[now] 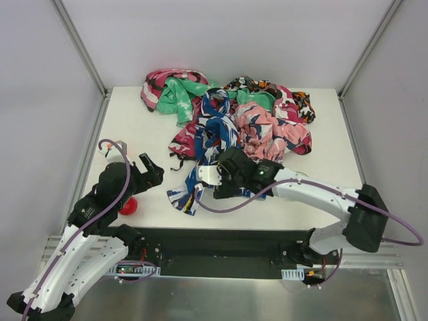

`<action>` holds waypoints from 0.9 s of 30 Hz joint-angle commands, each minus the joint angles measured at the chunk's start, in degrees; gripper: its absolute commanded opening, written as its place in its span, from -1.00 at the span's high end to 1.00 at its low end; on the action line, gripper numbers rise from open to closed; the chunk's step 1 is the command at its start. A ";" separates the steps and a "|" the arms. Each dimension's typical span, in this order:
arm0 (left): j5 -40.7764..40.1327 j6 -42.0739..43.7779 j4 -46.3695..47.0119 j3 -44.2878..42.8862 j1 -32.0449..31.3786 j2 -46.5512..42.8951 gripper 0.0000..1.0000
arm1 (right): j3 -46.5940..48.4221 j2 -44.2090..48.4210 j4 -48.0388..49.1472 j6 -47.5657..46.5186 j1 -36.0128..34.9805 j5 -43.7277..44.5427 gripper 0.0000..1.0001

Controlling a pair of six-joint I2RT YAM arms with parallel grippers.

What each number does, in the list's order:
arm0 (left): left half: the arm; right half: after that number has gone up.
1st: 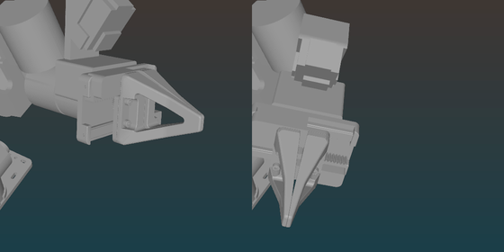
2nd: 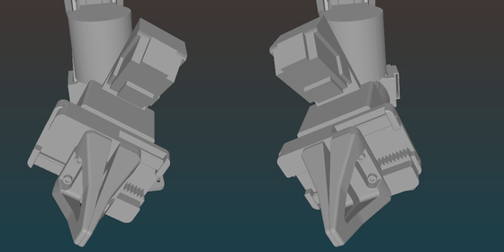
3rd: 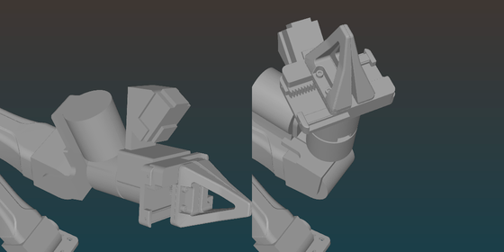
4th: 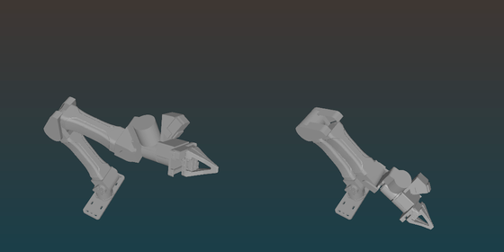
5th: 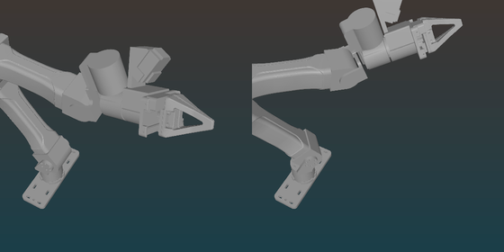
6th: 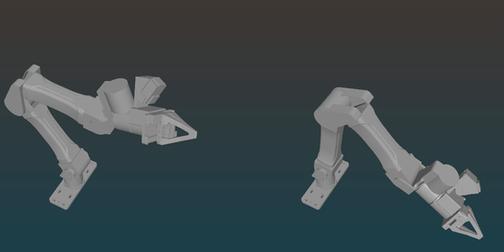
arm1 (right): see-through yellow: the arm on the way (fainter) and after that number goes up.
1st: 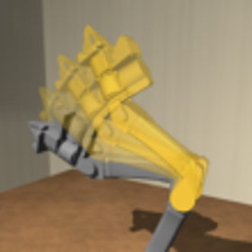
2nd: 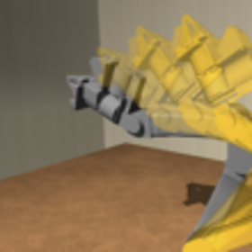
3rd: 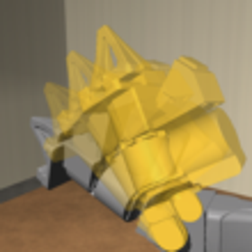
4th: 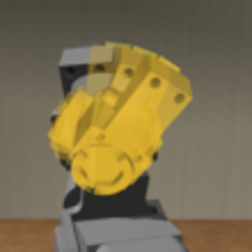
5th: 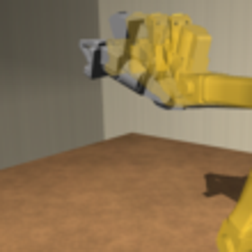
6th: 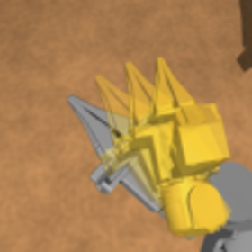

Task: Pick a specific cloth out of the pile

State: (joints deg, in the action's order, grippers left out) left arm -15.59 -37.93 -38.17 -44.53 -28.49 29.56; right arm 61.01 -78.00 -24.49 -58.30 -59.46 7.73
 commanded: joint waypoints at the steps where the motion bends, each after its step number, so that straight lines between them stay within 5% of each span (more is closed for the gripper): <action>1: -2.33 -0.04 1.08 0.50 -0.07 0.06 -0.98 | 6.22 -7.50 -0.57 -10.51 -0.13 0.53 -0.91; 13: -2.60 -0.04 1.08 0.76 -0.07 0.85 -0.98 | 13.25 -31.06 15.15 -11.48 5.66 3.51 -0.98; 18: -3.56 -0.21 1.08 0.59 -0.07 0.94 -0.98 | 17.55 -32.40 19.74 -8.24 6.90 5.02 0.25; 23: -4.97 -0.39 1.17 0.50 -0.07 1.64 -0.98 | 22.65 -27.75 16.24 -0.69 7.60 1.69 0.94; 27: -5.76 -0.39 1.52 0.06 -0.07 3.22 -0.98 | 26.95 -25.72 14.74 6.52 10.41 3.07 0.99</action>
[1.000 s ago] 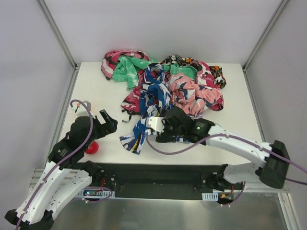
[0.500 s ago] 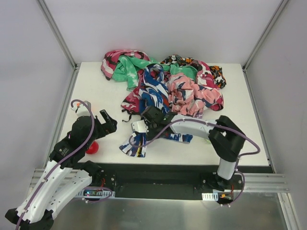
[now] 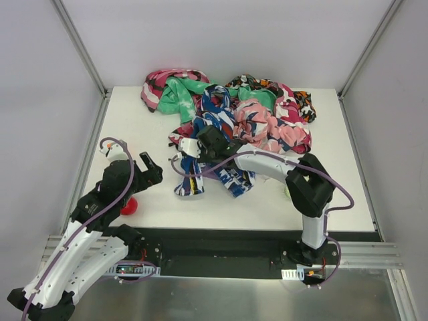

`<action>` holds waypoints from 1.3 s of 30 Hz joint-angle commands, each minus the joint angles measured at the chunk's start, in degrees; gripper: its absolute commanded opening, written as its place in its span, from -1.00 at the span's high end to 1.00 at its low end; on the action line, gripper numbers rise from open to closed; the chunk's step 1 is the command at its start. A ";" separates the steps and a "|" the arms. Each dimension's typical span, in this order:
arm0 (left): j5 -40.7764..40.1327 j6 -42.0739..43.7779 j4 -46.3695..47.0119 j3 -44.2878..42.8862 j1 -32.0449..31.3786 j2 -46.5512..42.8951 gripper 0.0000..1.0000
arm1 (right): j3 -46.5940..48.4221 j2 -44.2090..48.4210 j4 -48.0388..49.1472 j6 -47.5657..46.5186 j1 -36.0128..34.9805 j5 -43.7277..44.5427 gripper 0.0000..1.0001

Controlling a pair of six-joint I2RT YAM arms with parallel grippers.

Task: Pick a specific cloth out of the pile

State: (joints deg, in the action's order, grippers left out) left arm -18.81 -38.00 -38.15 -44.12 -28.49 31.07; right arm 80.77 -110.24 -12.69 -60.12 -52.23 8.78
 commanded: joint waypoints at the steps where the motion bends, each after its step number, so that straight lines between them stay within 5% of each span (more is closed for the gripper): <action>1: -2.55 -0.32 1.67 -0.35 -0.07 2.15 -0.98 | 8.69 6.35 2.76 9.83 4.14 4.56 0.99; 5: -2.11 0.47 3.17 -0.79 -0.07 4.26 -0.98 | 17.20 3.72 0.05 16.59 11.07 13.54 0.99; 13: 3.50 4.59 10.98 -1.41 -0.07 10.32 -0.98 | 44.16 -12.60 -17.69 42.25 31.90 9.34 0.99; 16: 9.90 7.14 16.25 -1.58 -0.07 13.83 -0.98 | 55.44 -21.49 -26.31 43.42 34.73 12.48 0.99; 23: 27.41 9.61 31.46 -4.74 -0.34 29.29 -0.98 | 54.75 -29.50 -26.69 48.85 38.33 9.61 0.99; 29: 26.19 6.55 36.21 -14.22 -4.20 49.57 -0.98 | 53.27 -30.48 -25.90 53.61 41.24 0.90 0.93; 34: 32.68 -0.66 42.00 -23.37 -5.08 66.11 -0.98 | 50.37 -29.34 -24.75 53.70 41.33 -0.60 0.91; 39: 29.02 -5.86 45.36 -31.71 -7.89 78.24 -0.98 | 48.78 -28.28 -24.67 54.14 41.94 -2.71 0.89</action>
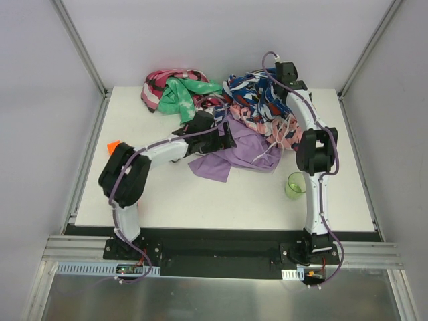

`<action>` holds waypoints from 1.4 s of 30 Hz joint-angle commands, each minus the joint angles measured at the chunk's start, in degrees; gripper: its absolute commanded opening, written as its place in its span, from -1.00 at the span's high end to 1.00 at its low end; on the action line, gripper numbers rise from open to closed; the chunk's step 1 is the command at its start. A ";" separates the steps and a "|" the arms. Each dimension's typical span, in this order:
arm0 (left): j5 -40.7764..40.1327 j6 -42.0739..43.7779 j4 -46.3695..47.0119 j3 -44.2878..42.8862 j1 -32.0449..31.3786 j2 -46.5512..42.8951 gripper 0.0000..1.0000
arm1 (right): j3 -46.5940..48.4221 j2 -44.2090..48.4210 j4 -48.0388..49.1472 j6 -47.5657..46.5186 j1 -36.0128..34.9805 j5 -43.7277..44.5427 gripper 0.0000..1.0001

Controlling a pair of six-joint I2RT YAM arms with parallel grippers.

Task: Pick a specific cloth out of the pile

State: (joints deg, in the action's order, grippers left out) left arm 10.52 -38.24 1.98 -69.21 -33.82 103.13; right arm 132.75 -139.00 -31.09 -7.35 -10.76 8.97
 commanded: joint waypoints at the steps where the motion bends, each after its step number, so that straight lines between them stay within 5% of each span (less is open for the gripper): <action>1: -2.68 -5.18 5.32 -8.29 -3.26 8.47 -0.98 | -3.55 0.74 -6.18 1.47 0.66 -3.52 0.88; 8: 0.97 -5.53 1.80 -24.02 -4.32 24.73 -0.88 | -10.13 4.00 -3.54 1.47 1.36 -4.31 0.82; 11: 5.38 -5.18 1.71 -25.19 -4.41 23.97 0.60 | -11.11 4.44 -3.71 1.38 1.80 -4.58 0.82; 12: 5.38 -4.92 1.71 -23.97 -4.41 22.39 0.95 | -11.19 4.44 -3.71 1.47 2.06 -5.01 0.81; 13: 4.60 -4.48 1.71 -22.04 -4.41 19.50 1.00 | -11.02 4.44 -3.97 1.55 2.32 -5.02 0.81; 21: -3.84 9.04 1.63 -5.77 -4.32 -16.42 1.00 | -9.97 4.09 -5.73 0.59 4.35 -1.95 0.81; 27: -9.99 21.34 -0.04 -5.14 -4.32 -41.66 1.00 | -8.21 3.30 -7.84 0.59 5.93 -2.12 0.81; 35: -18.52 32.25 -6.72 -22.70 -4.32 -45.39 1.00 | -7.77 3.65 -7.84 0.94 6.11 -3.43 0.81; 42: -15.54 32.53 -10.41 -30.99 -4.32 -43.72 1.00 | -8.47 4.88 -7.76 -0.46 6.02 -6.07 0.74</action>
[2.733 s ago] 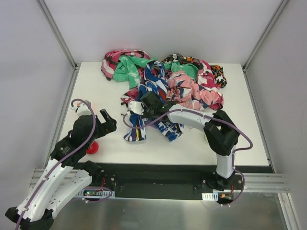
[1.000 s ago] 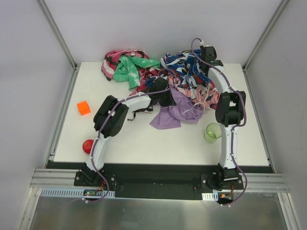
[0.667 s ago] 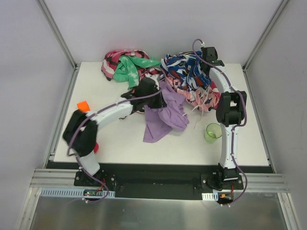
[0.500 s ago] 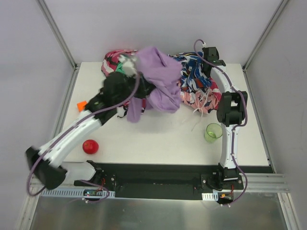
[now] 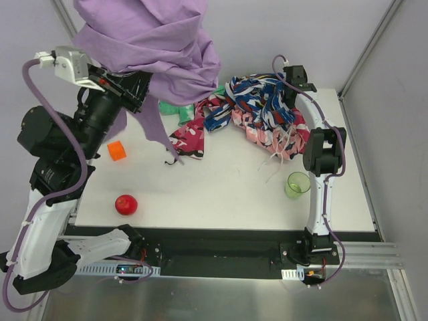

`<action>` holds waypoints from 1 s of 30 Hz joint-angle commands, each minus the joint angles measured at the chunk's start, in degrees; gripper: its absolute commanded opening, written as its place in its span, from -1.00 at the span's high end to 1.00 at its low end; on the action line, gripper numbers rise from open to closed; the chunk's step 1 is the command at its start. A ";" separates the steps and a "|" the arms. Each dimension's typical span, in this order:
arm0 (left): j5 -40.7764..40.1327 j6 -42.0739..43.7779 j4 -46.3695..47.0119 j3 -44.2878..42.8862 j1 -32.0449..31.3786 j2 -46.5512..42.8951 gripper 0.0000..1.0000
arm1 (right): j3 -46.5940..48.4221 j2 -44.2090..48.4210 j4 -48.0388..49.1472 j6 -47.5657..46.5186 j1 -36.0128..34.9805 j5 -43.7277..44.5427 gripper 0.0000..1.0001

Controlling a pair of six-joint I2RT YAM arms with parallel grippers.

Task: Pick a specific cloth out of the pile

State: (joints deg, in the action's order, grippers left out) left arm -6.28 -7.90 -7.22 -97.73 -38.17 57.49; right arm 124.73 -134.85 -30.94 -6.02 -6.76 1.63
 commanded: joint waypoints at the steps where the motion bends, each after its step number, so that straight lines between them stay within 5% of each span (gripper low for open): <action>1: 1.54 1.93 -1.47 -2.03 0.03 1.83 1.00 | -0.71 1.25 -7.82 -2.50 2.02 0.58 0.70; 4: 1.71 0.52 -1.65 0.52 0.03 0.61 1.00 | -1.94 3.44 -8.17 -4.78 1.41 -0.05 0.51; 7: 3.46 -2.28 -1.92 4.90 0.03 -1.85 1.00 | -3.00 6.25 -8.70 -7.85 0.00 2.58 0.03; 12: 9.17 -9.13 -1.92 12.29 0.03 -5.02 1.00 | -4.66 12.92 -10.90 -13.22 -3.86 10.14 -0.43; 14: 12.33 -11.16 -1.92 14.32 0.03 -5.37 1.00 | -5.81 16.27 -10.99 -13.23 -4.66 9.71 -0.92; 23: 28.95 -20.13 -1.65 18.28 -0.15 -2.12 1.00 | -9.49 29.89 -15.56 -4.88 -5.28 -1.00 -0.91; 30: 29.05 -24.00 1.50 26.62 -2.25 -5.29 1.00 | -20.11 43.25 -11.26 -1.45 -5.28 -2.69 -0.91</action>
State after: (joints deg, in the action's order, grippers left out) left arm 19.75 -27.70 -15.70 -73.73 -39.09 55.48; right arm 110.08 -99.13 -43.79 -11.03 -12.21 0.10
